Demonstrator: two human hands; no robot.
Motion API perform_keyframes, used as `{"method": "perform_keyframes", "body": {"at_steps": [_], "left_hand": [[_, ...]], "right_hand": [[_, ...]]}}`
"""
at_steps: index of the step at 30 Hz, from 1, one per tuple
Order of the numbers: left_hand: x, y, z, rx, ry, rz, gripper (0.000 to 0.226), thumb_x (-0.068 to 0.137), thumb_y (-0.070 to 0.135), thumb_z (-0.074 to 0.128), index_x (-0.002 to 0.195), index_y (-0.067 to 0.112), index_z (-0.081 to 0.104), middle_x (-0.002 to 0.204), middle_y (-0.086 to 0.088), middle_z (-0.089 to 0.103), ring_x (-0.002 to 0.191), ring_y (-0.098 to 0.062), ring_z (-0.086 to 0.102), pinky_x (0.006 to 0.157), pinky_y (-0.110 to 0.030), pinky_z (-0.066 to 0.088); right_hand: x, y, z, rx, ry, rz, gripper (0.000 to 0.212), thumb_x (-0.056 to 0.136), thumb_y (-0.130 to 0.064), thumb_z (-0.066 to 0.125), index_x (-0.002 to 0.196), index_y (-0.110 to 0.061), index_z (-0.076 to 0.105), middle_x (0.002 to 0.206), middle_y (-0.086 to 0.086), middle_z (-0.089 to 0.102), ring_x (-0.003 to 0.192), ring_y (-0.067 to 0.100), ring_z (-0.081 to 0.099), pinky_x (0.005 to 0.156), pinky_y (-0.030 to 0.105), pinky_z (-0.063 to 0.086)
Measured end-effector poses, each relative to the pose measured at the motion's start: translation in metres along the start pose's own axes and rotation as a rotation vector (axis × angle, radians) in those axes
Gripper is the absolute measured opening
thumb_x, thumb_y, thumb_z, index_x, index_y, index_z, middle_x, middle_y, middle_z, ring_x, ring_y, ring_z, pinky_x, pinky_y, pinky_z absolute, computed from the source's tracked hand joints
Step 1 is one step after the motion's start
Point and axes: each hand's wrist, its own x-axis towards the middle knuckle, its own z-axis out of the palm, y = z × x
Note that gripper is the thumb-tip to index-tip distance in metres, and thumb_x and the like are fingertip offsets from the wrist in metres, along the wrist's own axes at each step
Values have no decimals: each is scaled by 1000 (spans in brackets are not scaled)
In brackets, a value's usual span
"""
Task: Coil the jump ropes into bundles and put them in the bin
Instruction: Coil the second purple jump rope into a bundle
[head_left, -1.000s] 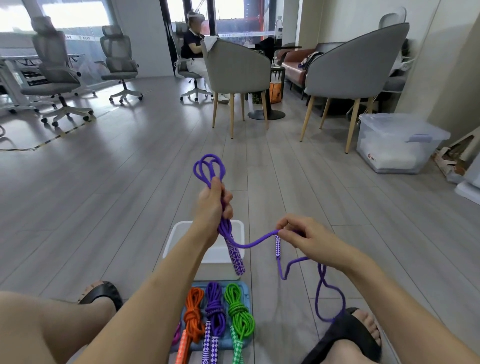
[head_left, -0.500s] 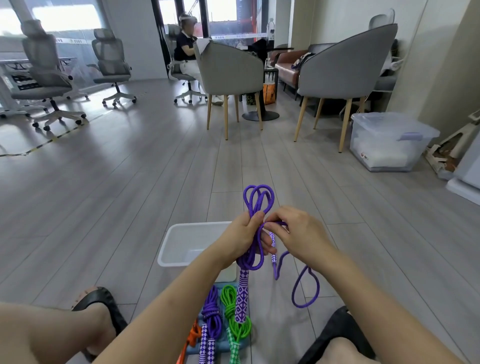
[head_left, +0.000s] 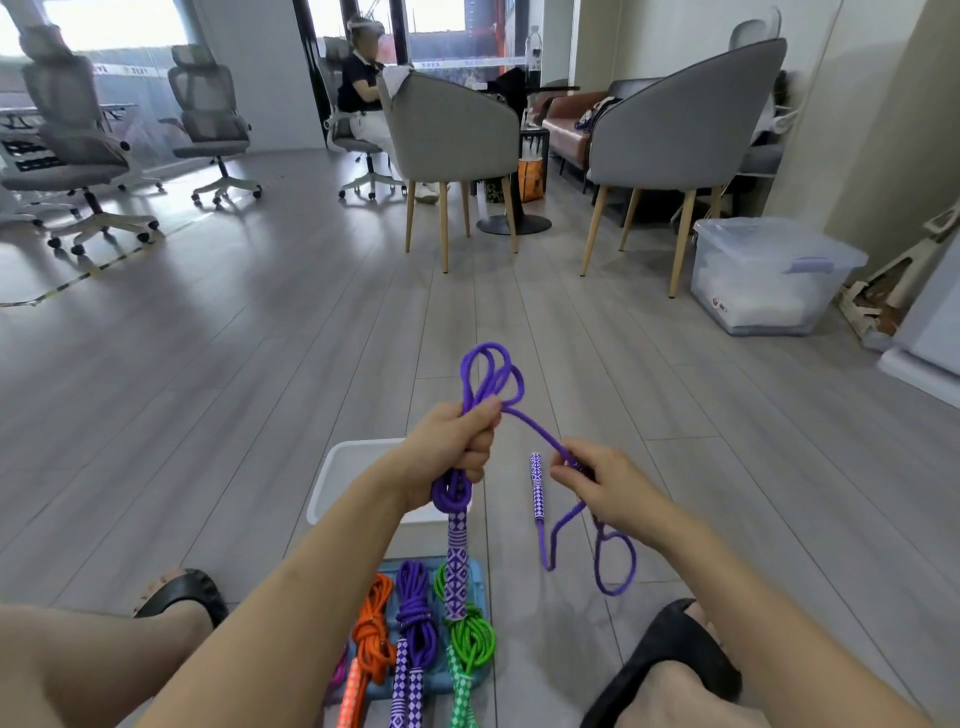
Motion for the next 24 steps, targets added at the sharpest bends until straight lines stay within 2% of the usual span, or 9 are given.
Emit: {"method": "perform_keyframes", "body": {"at_steps": [3,6,8,11,15,17,19,21,24], "left_hand": [[-1,11,-6,-219,52,135,26,107,35,46,89,16,51,60,7,25,46,-6,23,46,-19,30],[0,23,-18,-504,70,233,30,106,38,44,86,17,54,55,11,27,40,-2,26,41,-17,32],[0,29,-24,-550,69,260,31,105,39,44,87,17,56,54,11,29,39,-2,28,41,-18,34],[-2,32,-23,-458,75,245,27,102,39,49,89,17,56,57,9,29,41,-3,28,42,-18,34],[-3,24,-13,-255,30,172,23,104,37,50,94,16,54,62,6,26,46,-6,26,44,-19,35],[-3,21,-7,-157,1,136,23,105,36,48,95,15,53,64,4,25,48,-8,25,46,-20,34],[-3,20,0,-76,-27,113,23,107,34,47,96,15,52,63,3,26,49,-8,25,47,-20,34],[-3,19,5,-28,-37,104,23,107,34,46,96,14,51,65,2,26,50,-9,25,48,-21,34],[-5,22,4,-21,-30,110,24,108,35,45,97,14,51,66,1,25,51,-10,24,49,-21,35]], "right_hand": [[-3,17,6,2,-25,114,12,103,-23,59,93,-28,63,78,-6,65,70,8,60,69,32,54],[-6,36,14,-17,-43,220,15,98,-19,67,97,-33,63,93,-9,70,88,9,68,75,25,57],[-10,47,19,-29,-49,273,19,93,-17,73,97,-32,63,94,-9,70,87,9,67,74,23,57],[-13,53,29,-1,25,330,22,90,-15,74,93,-32,62,89,-7,69,80,9,67,73,25,58],[0,22,39,245,211,232,22,92,-19,74,108,-31,63,106,-11,69,100,8,66,86,25,55],[7,-5,39,413,217,146,31,94,-22,72,120,-33,60,119,-13,67,112,3,63,95,25,53],[12,-30,40,572,136,71,36,96,-24,71,128,-34,57,127,-10,67,119,4,63,99,25,53],[15,-45,44,683,84,44,27,99,-22,68,124,-29,60,119,-2,72,114,12,68,99,29,56],[15,-52,44,713,177,64,8,106,-17,56,109,-19,63,85,0,71,86,20,70,89,36,58]]}}
